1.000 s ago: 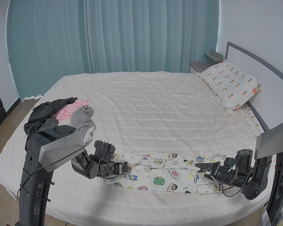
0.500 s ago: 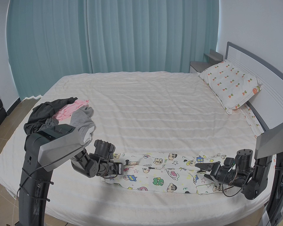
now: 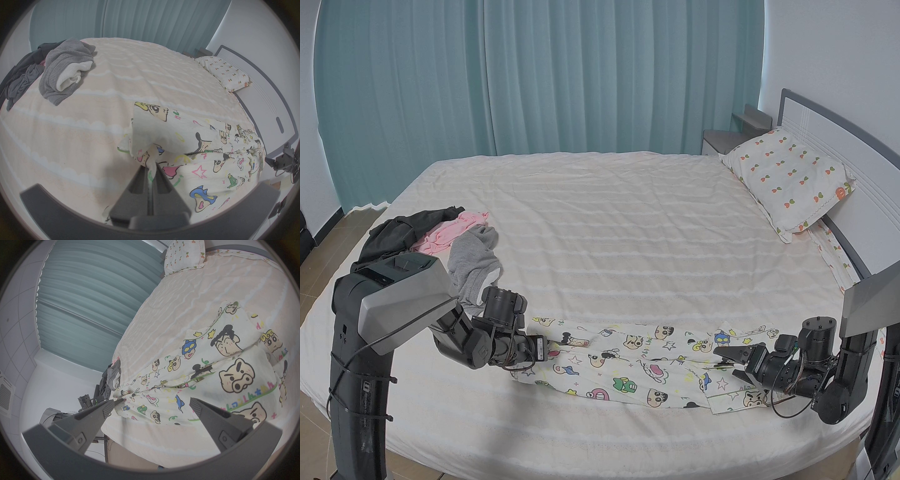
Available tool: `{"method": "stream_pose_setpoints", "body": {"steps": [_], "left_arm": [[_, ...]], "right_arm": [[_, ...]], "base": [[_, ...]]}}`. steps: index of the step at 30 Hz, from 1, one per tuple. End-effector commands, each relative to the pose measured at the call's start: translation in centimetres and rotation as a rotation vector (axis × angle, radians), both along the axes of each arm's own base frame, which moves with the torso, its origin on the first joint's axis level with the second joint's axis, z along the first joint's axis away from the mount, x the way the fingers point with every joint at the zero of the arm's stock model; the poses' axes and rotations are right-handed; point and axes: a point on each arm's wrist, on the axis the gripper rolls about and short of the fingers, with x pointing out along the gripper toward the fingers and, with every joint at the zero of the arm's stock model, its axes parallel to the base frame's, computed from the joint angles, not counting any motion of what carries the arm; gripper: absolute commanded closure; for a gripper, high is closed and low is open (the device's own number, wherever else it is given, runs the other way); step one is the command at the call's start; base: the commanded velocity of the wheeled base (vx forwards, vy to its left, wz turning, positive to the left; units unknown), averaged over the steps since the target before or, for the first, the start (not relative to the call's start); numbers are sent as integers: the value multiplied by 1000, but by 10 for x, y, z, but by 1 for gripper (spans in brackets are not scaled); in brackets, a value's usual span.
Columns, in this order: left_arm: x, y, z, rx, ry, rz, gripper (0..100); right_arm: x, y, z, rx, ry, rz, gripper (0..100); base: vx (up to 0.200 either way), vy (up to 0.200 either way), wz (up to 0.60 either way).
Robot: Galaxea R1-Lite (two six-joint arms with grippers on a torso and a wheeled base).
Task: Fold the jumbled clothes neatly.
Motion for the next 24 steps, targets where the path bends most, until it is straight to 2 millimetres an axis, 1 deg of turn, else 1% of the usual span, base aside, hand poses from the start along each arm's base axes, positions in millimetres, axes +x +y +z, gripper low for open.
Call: {"method": "stream_pose_setpoints", "body": {"steps": [1, 2, 8, 12, 16, 17, 18, 21, 23, 24], "left_arm": [[0, 0, 1, -1, -3, -1, 100], [0, 0, 1, -1, -3, -1, 0], [-1, 4, 0, 1, 5, 10, 0], [-6, 8, -1, -4, 16, 16, 0], [-19, 16, 3, -30, 16, 2, 0], [-29, 21, 5, -62, 16, -22, 0], [-32, 22, 8, -83, 5, -34, 0], [-28, 31, 21, -139, -56, -8, 0], [-26, 31, 23, -155, -64, 10, 0], [-18, 31, 29, -189, -90, 48, 0]], "right_arm": [[1, 0, 1, 3, -12, 1, 0], [1, 0, 1, 3, -12, 1, 0], [1, 0, 1, 3, -12, 1, 0], [0, 0, 1, 2, -11, 1, 0], [0, 0, 1, 1, -8, 1, 0], [0, 0, 1, 1, -8, 1, 0], [0, 0, 1, 2, -7, 1, 0], [0, 0, 0, 1, -7, 1, 0], [0, 0, 0, 1, -7, 1, 0], [-1, 0, 1, 1, -8, 3, 0]], "base": [[0, 0, 0], [0, 0, 0], [0, 0, 0], [0, 0, 0], [0, 0, 0], [0, 0, 0], [0, 0, 0], [0, 0, 0], [0, 0, 0], [0, 0, 0]]}}
